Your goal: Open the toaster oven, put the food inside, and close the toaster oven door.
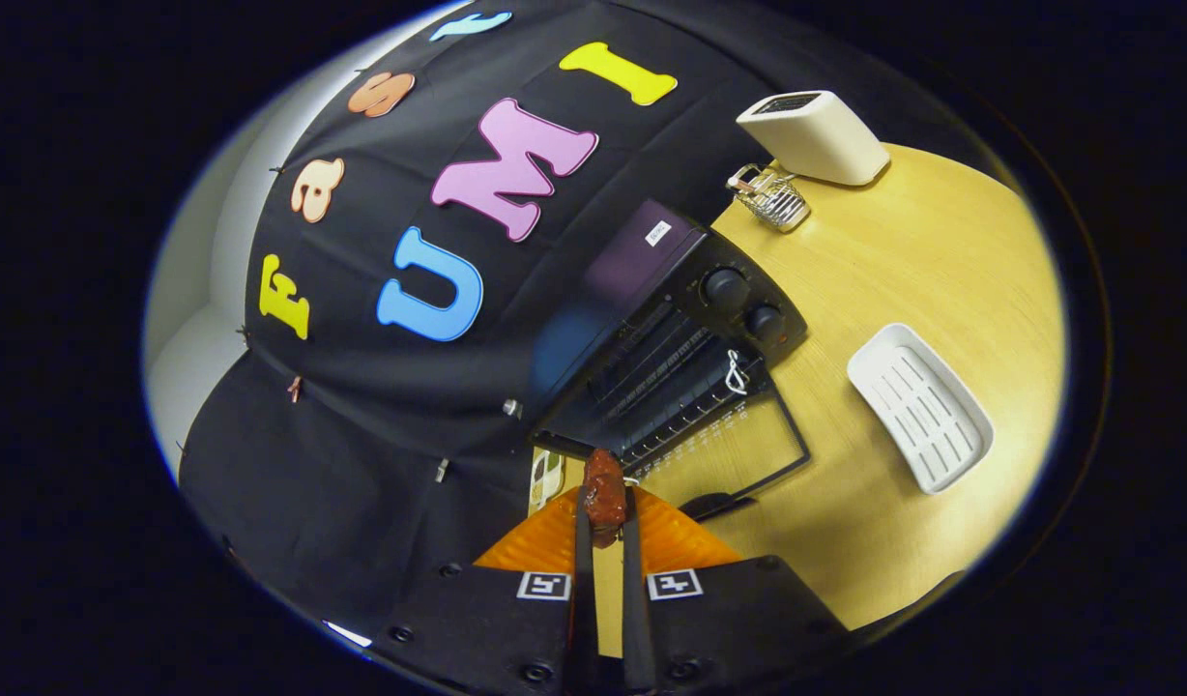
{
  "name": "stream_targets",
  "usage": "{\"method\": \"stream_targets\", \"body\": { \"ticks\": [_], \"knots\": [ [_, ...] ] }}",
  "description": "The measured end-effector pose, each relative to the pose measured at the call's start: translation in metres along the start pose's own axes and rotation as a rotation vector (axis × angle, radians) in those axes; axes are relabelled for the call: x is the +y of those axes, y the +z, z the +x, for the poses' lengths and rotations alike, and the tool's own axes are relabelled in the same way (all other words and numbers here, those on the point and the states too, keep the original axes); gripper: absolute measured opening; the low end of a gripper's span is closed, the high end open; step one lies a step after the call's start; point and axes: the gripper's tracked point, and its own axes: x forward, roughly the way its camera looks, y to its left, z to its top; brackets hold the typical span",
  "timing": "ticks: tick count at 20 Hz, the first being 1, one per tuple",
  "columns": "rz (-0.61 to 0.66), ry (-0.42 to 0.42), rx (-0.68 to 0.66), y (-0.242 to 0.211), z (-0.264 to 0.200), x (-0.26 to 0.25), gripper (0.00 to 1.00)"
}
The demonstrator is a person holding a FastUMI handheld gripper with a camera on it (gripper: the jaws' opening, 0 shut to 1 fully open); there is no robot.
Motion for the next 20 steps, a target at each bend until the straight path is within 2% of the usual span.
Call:
{"method": "stream_targets", "body": {
  "ticks": [11,18,20],
  "knots": [
    [0.07,-0.081,-0.208,0.038,0.125,-0.034,0.14],
    [0.108,-0.105,-0.27,0.047,0.171,-0.049,0.14],
    [0.076,-0.129,-0.279,0.046,0.18,-0.054,0.14]
  ]
}}
